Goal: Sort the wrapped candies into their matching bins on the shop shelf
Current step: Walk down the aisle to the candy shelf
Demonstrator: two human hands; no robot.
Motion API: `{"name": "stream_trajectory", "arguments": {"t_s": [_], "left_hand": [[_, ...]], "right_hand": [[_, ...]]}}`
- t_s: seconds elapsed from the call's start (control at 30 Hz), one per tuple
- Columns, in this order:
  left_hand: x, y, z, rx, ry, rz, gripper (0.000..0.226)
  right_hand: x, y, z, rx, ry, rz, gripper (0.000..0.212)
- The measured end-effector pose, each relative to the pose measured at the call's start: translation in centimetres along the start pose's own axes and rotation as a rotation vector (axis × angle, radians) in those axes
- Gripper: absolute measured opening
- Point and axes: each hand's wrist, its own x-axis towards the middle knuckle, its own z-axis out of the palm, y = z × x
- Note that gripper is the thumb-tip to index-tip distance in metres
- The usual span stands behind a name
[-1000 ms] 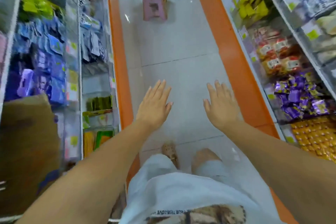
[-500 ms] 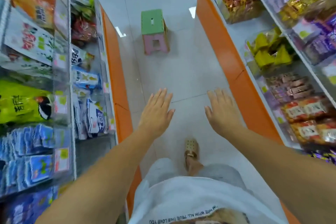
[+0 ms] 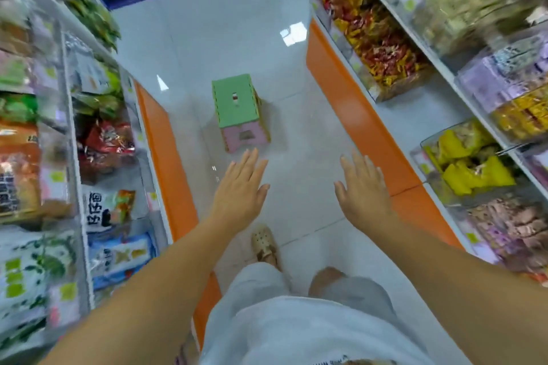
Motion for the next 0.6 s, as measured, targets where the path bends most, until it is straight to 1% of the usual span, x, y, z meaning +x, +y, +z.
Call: {"name": "stream_trajectory", "arguments": {"t_s": [0.1,0.2,0.37,0.47,0.5,0.57,0.6], "left_hand": [[5.3,-2.8,-2.6,0.045,-0.015,0.071,0.068],[11.9,-5.0,-5.4,0.072,-0.032,0.128,0.058],[23.7,-6.3,-8.3,0.097,-0.052,0.209,0.059],[29.5,-6.6,-9.0,0.145,-0.069,0.254,0.059],[31.9,-6.5,-9.2,0.150,-0.080,0.264,0.061],[35.8,-6.0,-10.1,0.152,-0.102,0.288,0.072],[37.7,-5.8,-10.8,0.168,-0.106,0.306,0.073]], "right_hand": [[4.0,-1.6,-1.4,0.030,0.003,0.060,0.056],[8.6,-2.6,-3.4,0.063,0.037,0.126,0.056],[18.0,-1.4,-5.7,0.057,0.064,0.213,0.058],[22.4,-0.5,-6.4,0.049,0.050,0.227,0.059],[24.4,0.1,-6.6,0.067,0.043,0.241,0.059],[28.0,1.1,-7.5,0.087,0.025,0.260,0.059],[29.7,1.5,-8.2,0.083,0.015,0.263,0.059]]}}
